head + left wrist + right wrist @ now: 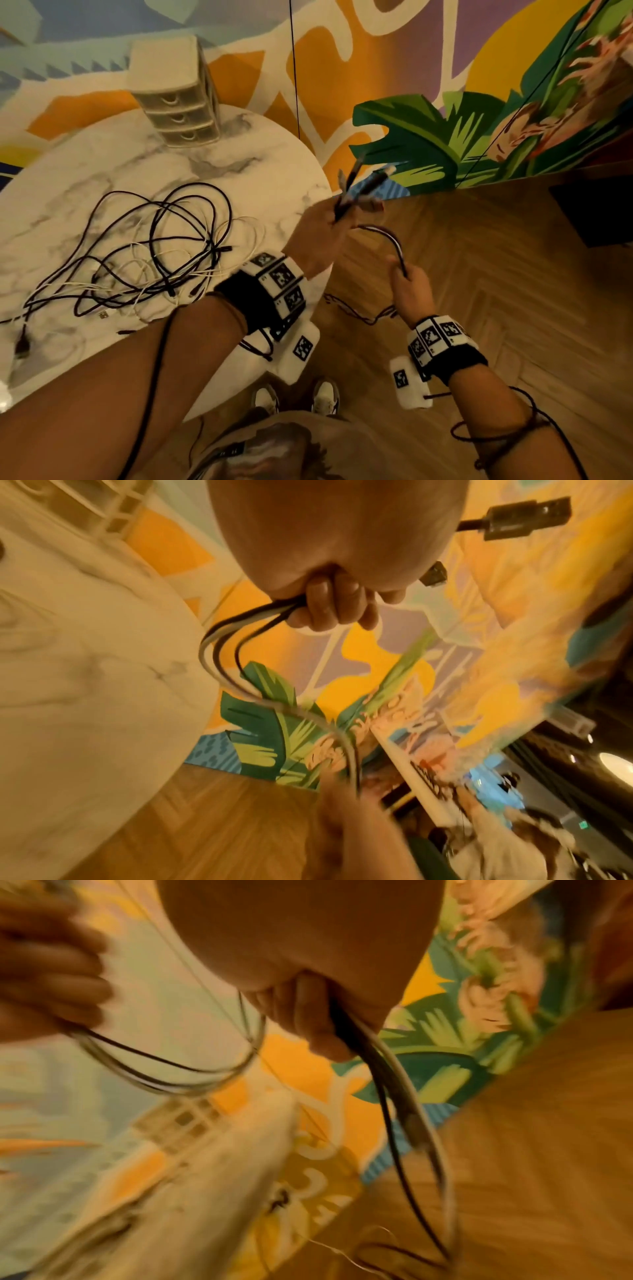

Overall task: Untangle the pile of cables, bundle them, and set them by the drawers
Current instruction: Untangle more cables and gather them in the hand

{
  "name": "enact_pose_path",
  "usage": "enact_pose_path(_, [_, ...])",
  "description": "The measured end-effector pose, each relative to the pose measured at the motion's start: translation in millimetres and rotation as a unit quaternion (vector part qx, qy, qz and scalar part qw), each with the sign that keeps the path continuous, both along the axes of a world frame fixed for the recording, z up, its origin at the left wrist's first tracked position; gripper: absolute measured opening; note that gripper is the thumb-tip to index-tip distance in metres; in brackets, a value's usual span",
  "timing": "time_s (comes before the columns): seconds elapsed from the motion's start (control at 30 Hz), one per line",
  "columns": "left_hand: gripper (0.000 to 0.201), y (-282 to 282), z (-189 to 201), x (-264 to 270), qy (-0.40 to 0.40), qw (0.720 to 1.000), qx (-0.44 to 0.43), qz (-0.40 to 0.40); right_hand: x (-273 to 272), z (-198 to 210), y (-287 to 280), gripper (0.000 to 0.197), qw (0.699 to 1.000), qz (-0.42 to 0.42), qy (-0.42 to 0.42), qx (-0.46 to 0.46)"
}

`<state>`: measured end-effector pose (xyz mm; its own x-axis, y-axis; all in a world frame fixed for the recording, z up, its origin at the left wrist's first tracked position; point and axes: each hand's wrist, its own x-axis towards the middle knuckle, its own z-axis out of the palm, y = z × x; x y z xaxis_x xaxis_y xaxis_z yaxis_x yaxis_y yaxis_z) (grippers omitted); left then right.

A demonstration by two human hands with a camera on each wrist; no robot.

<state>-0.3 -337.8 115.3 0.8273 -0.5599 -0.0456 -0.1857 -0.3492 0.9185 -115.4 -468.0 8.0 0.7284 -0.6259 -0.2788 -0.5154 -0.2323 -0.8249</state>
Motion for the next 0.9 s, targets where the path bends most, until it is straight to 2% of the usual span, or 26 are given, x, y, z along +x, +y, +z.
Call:
enact_pose_path(0.1, [0.038, 3, 16, 11, 0.005, 1.000, -0.022, -0.007, -23, -30, -20, 0.026, 0.990, -0.015, 0.132, -0.048])
enact_pose_path(0.17, [0.041, 0, 21, 6, 0.042, 0.997, -0.053, -0.028, -30, -42, -23, 0.023, 0.970, 0.052, 0.227, -0.071])
enact_pose_path(0.2, [0.042, -3, 21, 0, 0.054, 0.996, -0.060, -0.041, -29, -44, -22, 0.024, 0.965, 0.094, 0.234, -0.076])
enact_pose_path(0.27, [0.044, -6, 15, -13, 0.090, 0.993, -0.052, -0.054, -24, -34, -16, 0.042, 0.976, 0.155, 0.145, -0.047])
enact_pose_path(0.33, [0.046, -7, 4, -24, 0.134, 0.989, -0.034, -0.057, -15, -6, -9, 0.043, 0.987, 0.140, -0.040, 0.065])
enact_pose_path(0.4, [0.046, -9, -6, -34, 0.169, 0.984, -0.002, -0.063, -3, 32, -3, 0.037, 0.952, 0.130, -0.177, 0.214])
enact_pose_path(0.47, [0.028, -7, -9, -39, 0.193, 0.978, -0.009, -0.074, 5, 67, 3, 0.040, 0.911, 0.155, -0.218, 0.313])
enact_pose_path(0.5, [0.015, -7, -4, -42, 0.196, 0.977, -0.012, -0.084, 9, 80, 5, 0.041, 0.909, 0.182, -0.205, 0.314])
enact_pose_path(0.53, [0.017, -1, -1, -40, 0.196, 0.975, 0.011, -0.103, 12, 89, 9, 0.039, 0.915, 0.213, -0.176, 0.293])
enact_pose_path(0.6, [0.042, -6, -5, -45, 0.203, 0.962, 0.124, -0.134, 17, 97, 15, 0.032, 0.924, 0.246, -0.126, 0.263])
enact_pose_path(0.63, [0.047, -3, -25, -45, 0.203, 0.946, 0.213, -0.138, 18, 96, 17, 0.031, 0.925, 0.238, -0.111, 0.274])
enact_pose_path(0.67, [0.043, -8, -44, -43, 0.156, 0.937, 0.268, -0.163, 21, 99, 19, 0.033, 0.925, 0.230, -0.097, 0.287])
enact_pose_path(0.7, [0.037, -22, -50, -44, 0.136, 0.876, 0.444, -0.129, 23, 97, 21, 0.036, 0.924, 0.228, -0.087, 0.294])
enact_pose_path(0.73, [0.036, -24, -51, -46, 0.078, 0.833, 0.533, -0.126, 25, 96, 24, 0.040, 0.925, 0.227, -0.077, 0.295])
enact_pose_path(0.77, [0.035, -19, -51, -36, 0.053, 0.866, 0.463, -0.182, 26, 95, 26, 0.042, 0.927, 0.225, -0.071, 0.291])
enact_pose_path(0.8, [0.034, 1, -58, -36, 0.011, 0.912, 0.343, -0.226, 26, 92, 29, 0.043, 0.931, 0.218, -0.071, 0.282])
enact_pose_path(0.83, [0.032, 10, -36, -45, -0.002, 0.938, 0.286, -0.194, 27, 92, 32, 0.043, 0.935, 0.203, -0.079, 0.279])
enact_pose_path(0.87, [0.030, 14, -4, -45, 0.047, 0.946, 0.245, -0.209, 28, 90, 33, 0.043, 0.941, 0.177, -0.090, 0.275])
enact_pose_path(0.9, [0.029, 23, 10, -44, 0.032, 0.941, 0.249, -0.226, 30, 88, 34, 0.042, 0.942, 0.152, -0.100, 0.284])
